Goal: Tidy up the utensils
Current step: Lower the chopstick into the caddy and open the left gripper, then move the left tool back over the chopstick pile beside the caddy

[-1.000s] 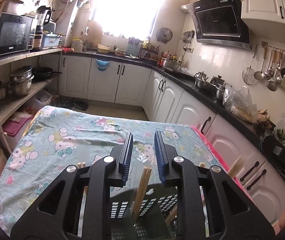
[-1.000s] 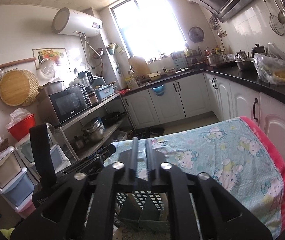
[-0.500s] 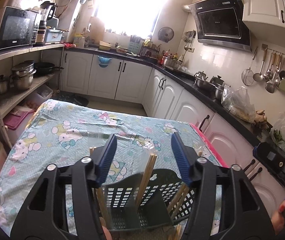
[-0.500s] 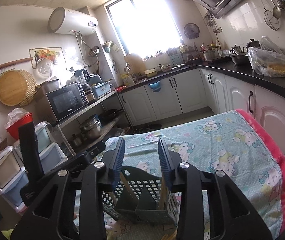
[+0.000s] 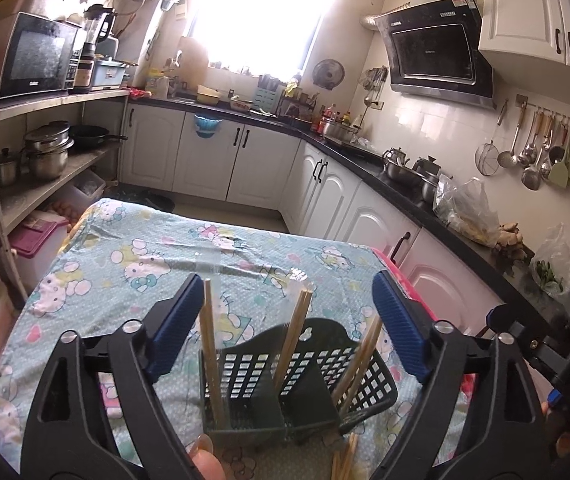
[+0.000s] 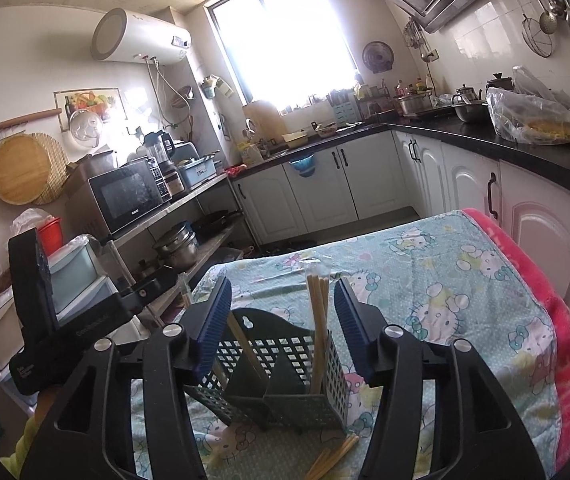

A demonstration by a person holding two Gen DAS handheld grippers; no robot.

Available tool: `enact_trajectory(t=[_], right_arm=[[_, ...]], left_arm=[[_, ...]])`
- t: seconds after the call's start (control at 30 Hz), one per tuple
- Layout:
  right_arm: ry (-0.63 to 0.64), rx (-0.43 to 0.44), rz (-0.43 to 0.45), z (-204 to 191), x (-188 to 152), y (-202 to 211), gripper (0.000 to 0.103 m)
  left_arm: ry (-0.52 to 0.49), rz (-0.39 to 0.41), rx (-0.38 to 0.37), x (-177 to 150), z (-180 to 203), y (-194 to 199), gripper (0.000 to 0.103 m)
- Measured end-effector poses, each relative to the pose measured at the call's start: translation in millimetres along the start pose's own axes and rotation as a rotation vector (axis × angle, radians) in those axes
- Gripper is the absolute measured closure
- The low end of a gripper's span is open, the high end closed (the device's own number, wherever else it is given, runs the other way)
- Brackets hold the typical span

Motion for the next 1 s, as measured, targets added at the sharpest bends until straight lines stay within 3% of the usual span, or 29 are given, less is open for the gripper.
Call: enact_trajectory(t=[0.2, 1.0], right_arm=[[0.010, -0.002, -0.003, -0.8, -6.7, 9.0, 0.045], [0.049, -0.016, -0.044, -4.9, -40.4, 38.5, 0.041]], left_arm=[[0.021, 0.008, -0.009, -5.3, -5.6, 13.9, 0.011], [0.061, -0.026, -0.004, -41.9, -16.6, 54.2, 0.011]])
Point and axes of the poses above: each gripper's, at about its wrist camera, not at the fingertips, and y roughly against the way its jaws point, z to its right, x to its top, the point moved 8 cm from there along -y, roughly the way its jaws point, and after that the axes turned 6 degrees about -x, right-handed, at the moved point
